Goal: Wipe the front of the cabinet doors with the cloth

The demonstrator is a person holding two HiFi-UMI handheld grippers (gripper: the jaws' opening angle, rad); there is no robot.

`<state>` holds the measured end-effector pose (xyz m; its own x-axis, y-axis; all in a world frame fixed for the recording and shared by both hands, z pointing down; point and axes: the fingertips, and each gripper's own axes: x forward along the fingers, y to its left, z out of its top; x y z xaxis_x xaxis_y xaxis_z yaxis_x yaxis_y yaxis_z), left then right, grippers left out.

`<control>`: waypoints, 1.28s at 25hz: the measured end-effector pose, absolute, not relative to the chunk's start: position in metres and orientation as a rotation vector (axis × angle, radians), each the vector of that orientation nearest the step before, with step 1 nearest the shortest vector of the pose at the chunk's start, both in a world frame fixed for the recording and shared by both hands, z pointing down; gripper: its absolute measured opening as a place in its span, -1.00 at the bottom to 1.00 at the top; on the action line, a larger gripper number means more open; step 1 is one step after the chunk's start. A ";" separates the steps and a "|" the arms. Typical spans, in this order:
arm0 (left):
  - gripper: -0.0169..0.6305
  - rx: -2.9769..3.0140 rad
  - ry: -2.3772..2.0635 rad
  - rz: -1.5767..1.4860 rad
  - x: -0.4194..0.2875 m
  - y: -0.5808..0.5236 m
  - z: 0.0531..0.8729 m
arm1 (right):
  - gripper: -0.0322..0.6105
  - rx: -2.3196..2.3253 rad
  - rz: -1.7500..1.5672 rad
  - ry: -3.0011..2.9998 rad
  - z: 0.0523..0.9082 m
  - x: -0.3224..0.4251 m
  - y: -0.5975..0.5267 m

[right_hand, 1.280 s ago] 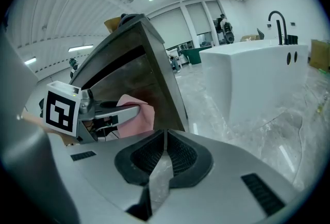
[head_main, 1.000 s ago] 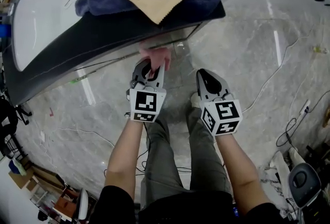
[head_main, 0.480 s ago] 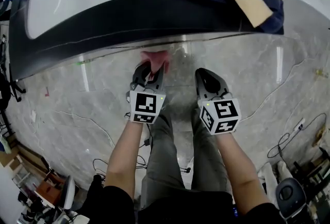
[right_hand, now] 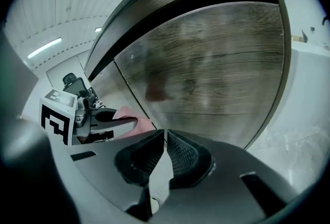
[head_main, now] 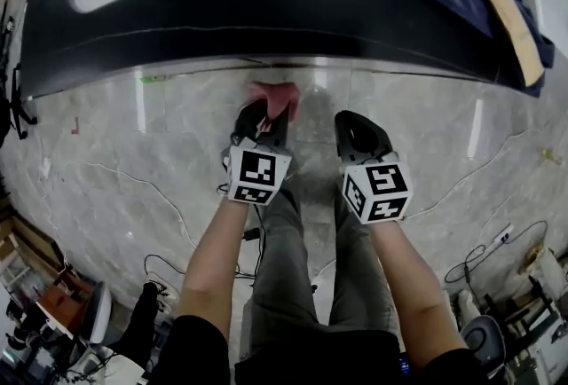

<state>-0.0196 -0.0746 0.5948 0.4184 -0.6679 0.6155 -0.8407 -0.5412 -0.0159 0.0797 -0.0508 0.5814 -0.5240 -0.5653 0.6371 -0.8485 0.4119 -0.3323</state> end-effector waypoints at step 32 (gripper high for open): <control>-0.91 2.547 -1.126 0.917 0.076 -0.129 0.623 | -0.77 1.283 0.926 -2.192 0.598 0.150 -0.053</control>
